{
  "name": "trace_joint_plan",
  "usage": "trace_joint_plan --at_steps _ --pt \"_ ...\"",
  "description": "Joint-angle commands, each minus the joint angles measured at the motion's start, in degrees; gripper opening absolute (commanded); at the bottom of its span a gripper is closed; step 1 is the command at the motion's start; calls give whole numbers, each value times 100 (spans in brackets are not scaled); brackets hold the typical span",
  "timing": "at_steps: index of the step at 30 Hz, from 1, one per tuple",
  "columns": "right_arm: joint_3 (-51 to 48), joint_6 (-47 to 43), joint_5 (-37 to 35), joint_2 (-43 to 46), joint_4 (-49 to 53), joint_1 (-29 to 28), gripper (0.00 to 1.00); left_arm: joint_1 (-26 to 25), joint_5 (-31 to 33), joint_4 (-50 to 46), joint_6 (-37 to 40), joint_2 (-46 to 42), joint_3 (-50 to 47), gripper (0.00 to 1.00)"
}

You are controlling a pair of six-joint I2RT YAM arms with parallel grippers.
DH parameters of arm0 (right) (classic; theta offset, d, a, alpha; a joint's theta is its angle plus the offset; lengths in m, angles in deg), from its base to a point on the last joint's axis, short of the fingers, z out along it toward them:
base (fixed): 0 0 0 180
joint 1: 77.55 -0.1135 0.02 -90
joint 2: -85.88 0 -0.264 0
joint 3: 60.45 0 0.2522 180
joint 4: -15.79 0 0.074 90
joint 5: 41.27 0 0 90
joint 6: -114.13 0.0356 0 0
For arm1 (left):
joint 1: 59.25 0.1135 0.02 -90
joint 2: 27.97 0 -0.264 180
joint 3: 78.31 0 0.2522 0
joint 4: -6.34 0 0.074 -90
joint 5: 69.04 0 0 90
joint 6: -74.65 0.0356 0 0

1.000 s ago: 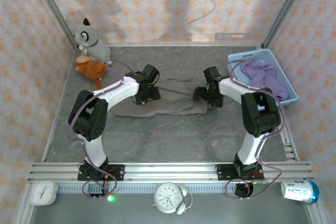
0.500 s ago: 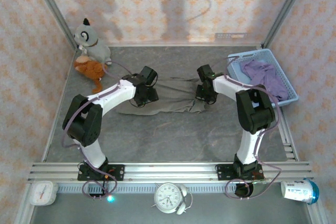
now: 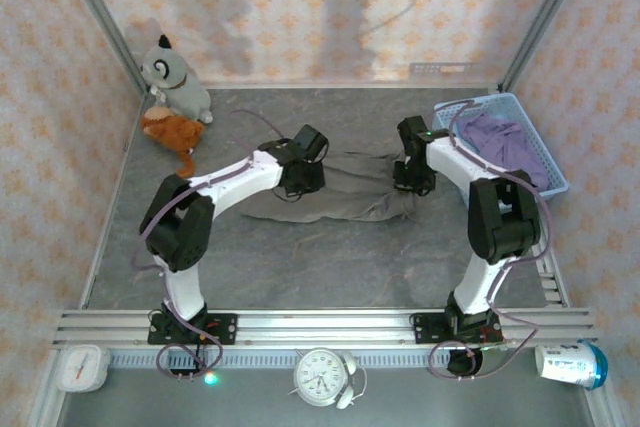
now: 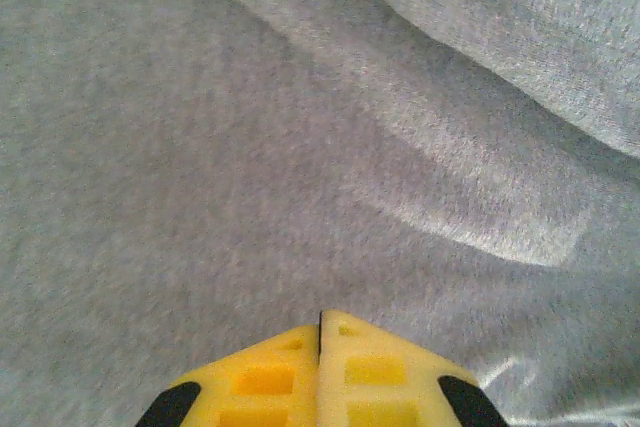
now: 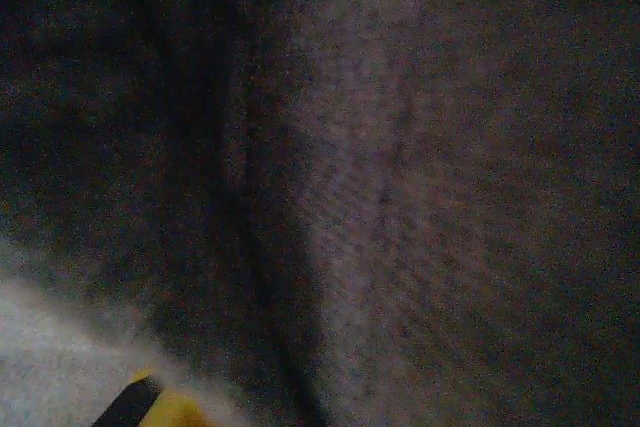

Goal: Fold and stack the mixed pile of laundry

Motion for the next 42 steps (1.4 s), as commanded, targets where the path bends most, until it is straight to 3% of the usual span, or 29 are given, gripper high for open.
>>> trace_joint_plan --at_steps 1,13,21,26,29,36,42 --pt "194 -297 -231 336 476 18 0 -220 93 -24 128 459 349 0" --pt "394 -251 393 1003 541 18 0 -801 -168 -26 -149 1616 1191 0" --pt "1101 -339 410 973 1073 140 0 -1336 -506 -272 -440 2591 2777 0" --pt "1311 -488 259 727 1262 167 0 -1332 -475 -510 -352 2417 3000 0" --pt "1313 -496 297 631 1271 165 0 -1163 -349 -565 -193 1806 2546 0" --pt "1278 -662 227 585 1270 167 0 -583 -77 -454 128 -186 467 0" --pt "1381 -764 -44 499 1420 158 0 -168 222 -369 81 -1172 -1167 0"
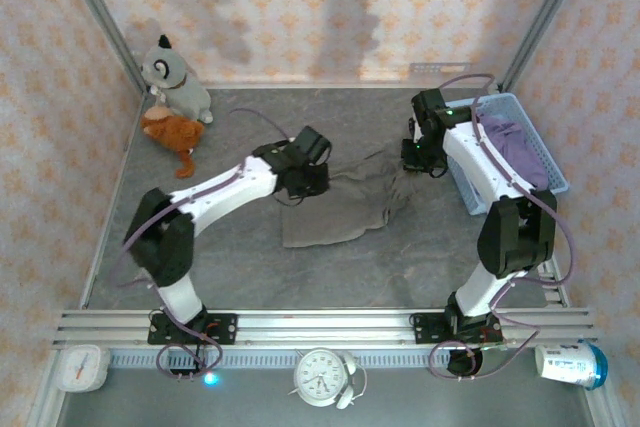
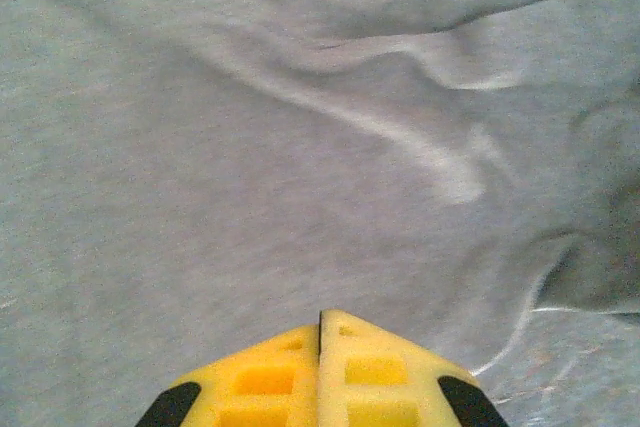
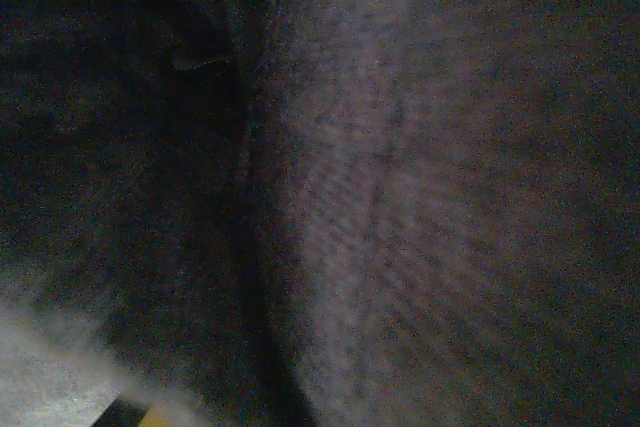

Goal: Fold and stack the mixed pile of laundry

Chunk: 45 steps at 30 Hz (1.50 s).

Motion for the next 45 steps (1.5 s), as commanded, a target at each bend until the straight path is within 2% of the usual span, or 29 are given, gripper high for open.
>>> trace_joint_plan --at_steps 1,6,12,18,30,38,43,45 --pt "197 -148 -329 -49 236 -8 0 107 299 -99 53 -165 -827 0" --pt "179 -144 -439 -48 236 -82 0 126 332 192 -4 -287 -1465 0" --pt "205 -41 -455 -72 192 -248 0 127 431 512 -40 89 -1650 0" --pt "385 256 -715 -197 262 -785 0 122 298 726 -95 480 -1668 0" --pt "564 1338 79 -193 -263 -1976 0 116 251 896 -189 595 -1781 0" --pt "808 1779 563 -686 -609 -2399 1 118 255 870 -176 586 -1864 0" --pt "1027 1777 937 -1026 -679 -2560 7 111 298 859 -178 530 -1939 0" --pt "1048 1781 1257 -1054 -810 -2590 22 117 355 848 -185 472 -1968 0"
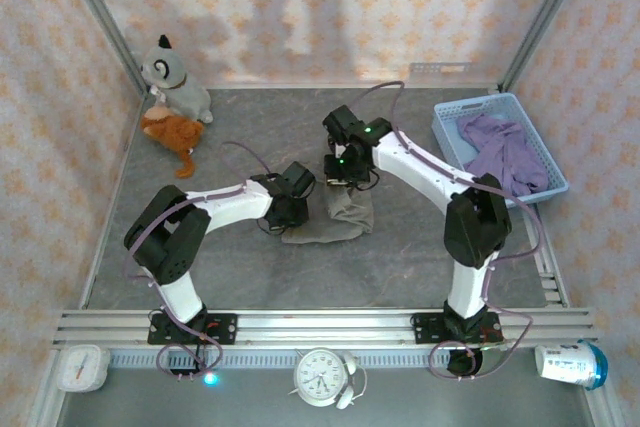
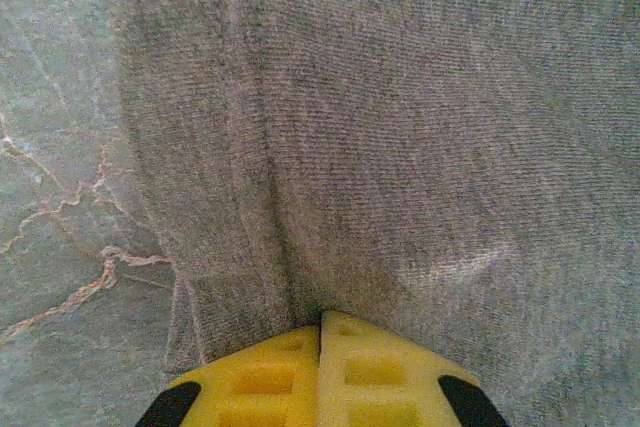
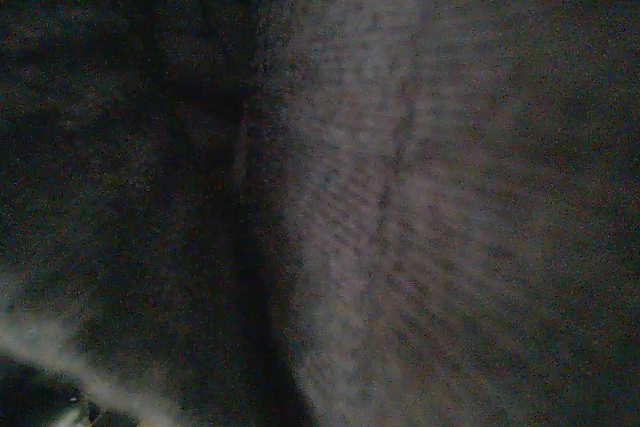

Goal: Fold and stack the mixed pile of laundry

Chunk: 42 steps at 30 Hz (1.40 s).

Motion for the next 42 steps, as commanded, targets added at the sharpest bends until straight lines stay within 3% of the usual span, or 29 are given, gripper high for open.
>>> trace_joint_plan --at_steps 1,3,5,10,17,20,22,26,30,35,42 --pt "230 134 638 -7 -288 -84 34 -5 205 -115 -80 110 -284 0" --pt "221 151 788 103 -440 -81 58 12 311 -208 -54 -15 -281 0" --pt "260 137 758 227 -490 -77 70 43 449 -312 -9 -160 -279 0" --pt "394 117 579 476 -335 163 73 251 603 -686 148 -608 -240 5" --pt "-32 100 240 822 -271 701 67 653 987 -1553 397 -1657 -215 11" --pt "-258 58 85 857 -261 772 56 868 1060 -1826 491 -2106 -145 17" --pt "-411 54 27 846 -313 772 44 883 1070 -1888 563 -2316 -6 29" --pt "-708 122 144 685 -559 772 28 849 455 -1470 552 -2397 306 39" --pt "-993 246 269 435 -955 770 24 421 168 -879 401 -1988 755 41" --pt "-1362 543 449 -64 -1421 946 19 -220 98 -689 332 -789 1791 40" --pt "-1612 669 457 -413 -1590 1212 18 -424 36 -771 297 493 2573 24"
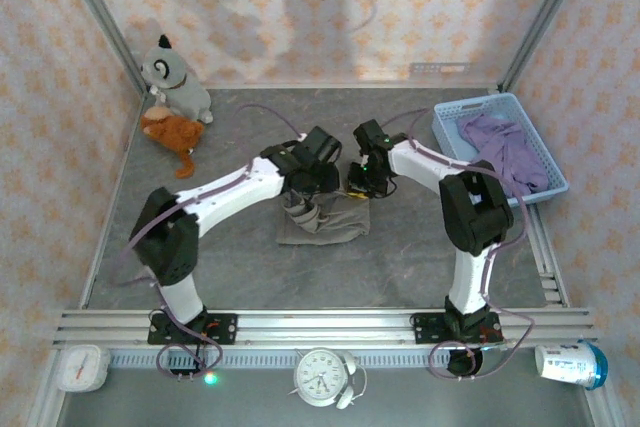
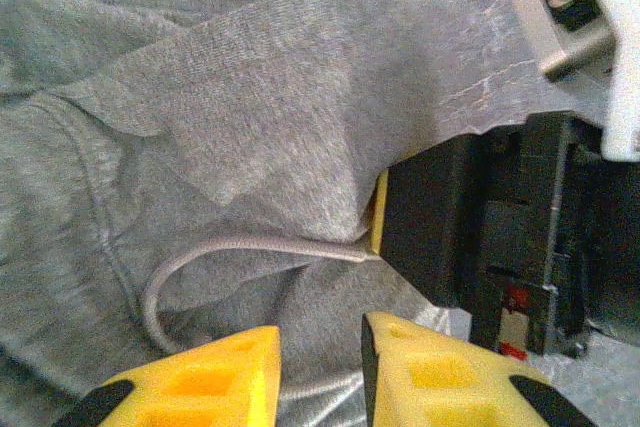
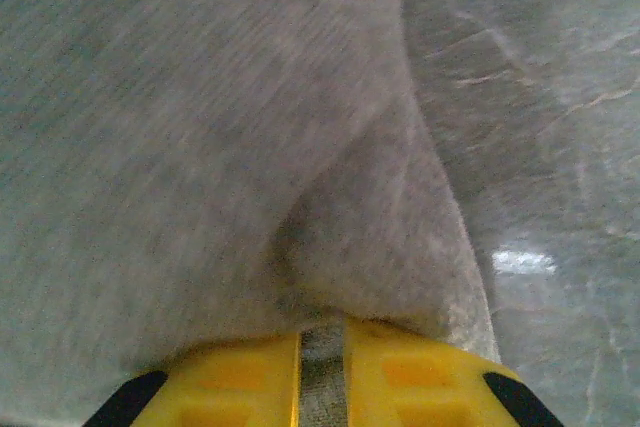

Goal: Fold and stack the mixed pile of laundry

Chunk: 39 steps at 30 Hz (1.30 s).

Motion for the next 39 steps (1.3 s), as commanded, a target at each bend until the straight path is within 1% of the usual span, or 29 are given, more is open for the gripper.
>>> trace_joint_plan --at_steps 1,3,6,9,12,15,17,20,24,26,31,33,37,39 --pt "-74 167 -140 -82 -76 99 17 15 128 -260 -28 314 240 23" --pt "-155 264 -179 -127 -79 150 16 23 310 -522 36 444 243 20" --pt "-302 365 -190 -125 -155 216 16 54 504 -787 143 443 -8 18" --pt "-306 347 -215 -99 -80 237 16 164 673 -880 166 223 -488 18" --pt "-196 265 -285 -46 87 249 16 390 757 -1007 123 -118 -897 17" --pt "-6 158 -343 71 314 250 17 489 988 -1232 228 -517 -947 18" --pt "183 54 -297 185 516 253 17 492 1102 -1416 311 -677 -766 18" --pt "474 -111 -41 360 670 246 19 481 876 -1453 276 -764 -479 19" --pt "896 -294 406 364 813 252 20 330 312 -1044 9 -801 -419 19" --pt "1008 -316 612 265 729 244 20 169 85 -779 -92 -725 -480 19" --pt "1247 -152 794 -234 335 244 19 -105 -133 -570 -227 -262 -637 18" --pt "1382 -78 746 -501 215 247 18 -125 -90 -521 -277 -144 -786 18" --pt "1566 146 235 -1042 112 347 16 -124 207 -562 -244 -32 -1053 17" --pt "1647 221 104 -1280 87 444 16 -118 282 -585 -181 58 -1135 17"
